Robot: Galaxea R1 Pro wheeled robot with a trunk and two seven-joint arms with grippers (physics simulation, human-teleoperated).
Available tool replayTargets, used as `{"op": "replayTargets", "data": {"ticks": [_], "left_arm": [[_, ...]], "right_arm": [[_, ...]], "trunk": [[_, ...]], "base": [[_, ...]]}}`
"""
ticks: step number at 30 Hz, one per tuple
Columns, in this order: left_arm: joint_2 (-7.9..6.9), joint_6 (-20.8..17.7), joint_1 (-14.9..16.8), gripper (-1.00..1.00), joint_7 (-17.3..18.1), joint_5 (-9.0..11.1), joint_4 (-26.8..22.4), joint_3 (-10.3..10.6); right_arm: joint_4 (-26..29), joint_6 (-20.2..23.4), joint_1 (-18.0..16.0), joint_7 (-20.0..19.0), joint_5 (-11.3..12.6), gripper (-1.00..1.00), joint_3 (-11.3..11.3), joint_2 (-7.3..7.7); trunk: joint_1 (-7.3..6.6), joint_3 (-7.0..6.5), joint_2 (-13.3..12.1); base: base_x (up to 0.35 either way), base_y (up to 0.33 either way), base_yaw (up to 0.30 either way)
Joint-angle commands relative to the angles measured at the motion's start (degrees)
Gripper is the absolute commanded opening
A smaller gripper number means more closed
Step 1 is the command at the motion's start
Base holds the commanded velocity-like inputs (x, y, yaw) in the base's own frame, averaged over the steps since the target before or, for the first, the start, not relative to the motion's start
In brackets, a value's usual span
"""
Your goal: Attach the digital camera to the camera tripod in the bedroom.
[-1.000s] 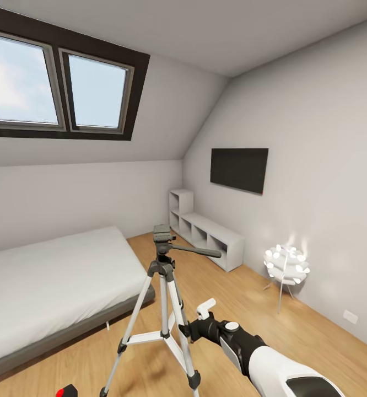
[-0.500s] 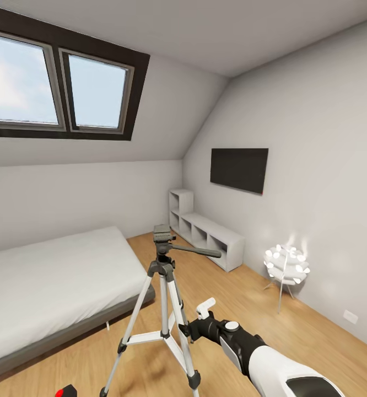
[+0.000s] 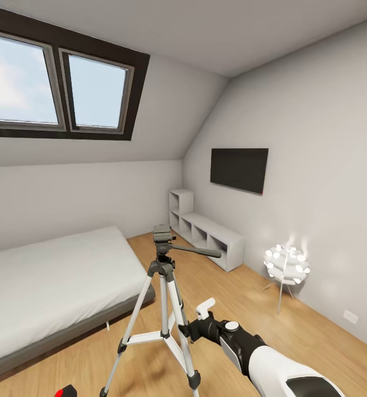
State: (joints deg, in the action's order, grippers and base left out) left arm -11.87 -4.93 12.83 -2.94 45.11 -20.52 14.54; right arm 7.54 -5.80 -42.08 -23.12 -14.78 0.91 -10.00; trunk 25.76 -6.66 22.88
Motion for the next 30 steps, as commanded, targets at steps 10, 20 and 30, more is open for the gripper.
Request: {"op": "replayTargets", "data": {"ticks": [10, 20, 30], "left_arm": [[-0.04, -0.2, 0.0, -1.00, -0.3, 0.3, -0.1, 0.4], [-0.05, -0.2, 0.0, -1.00, 0.0, 0.3, -0.2, 0.4], [0.00, -0.3, 0.0, -1.00, 0.0, 0.3, -0.2, 0.4]], "right_arm": [[-0.4, 0.0, 0.0, -3.2, -2.2, 1.00, 0.1, 0.00], [-0.7, 0.0, 0.0, -7.2, -2.7, 1.00, 0.1, 0.00], [-0.3, -0.1, 0.0, -6.8, -2.6, 1.00, 0.1, 0.00]], "trunk": [[0.02, 0.03, 0.0], [0.02, 0.03, 0.0], [0.02, 0.03, 0.0]], "base": [[0.000, 0.000, 0.000], [0.000, 0.003, 0.000], [0.000, 0.108, 0.000]]}}
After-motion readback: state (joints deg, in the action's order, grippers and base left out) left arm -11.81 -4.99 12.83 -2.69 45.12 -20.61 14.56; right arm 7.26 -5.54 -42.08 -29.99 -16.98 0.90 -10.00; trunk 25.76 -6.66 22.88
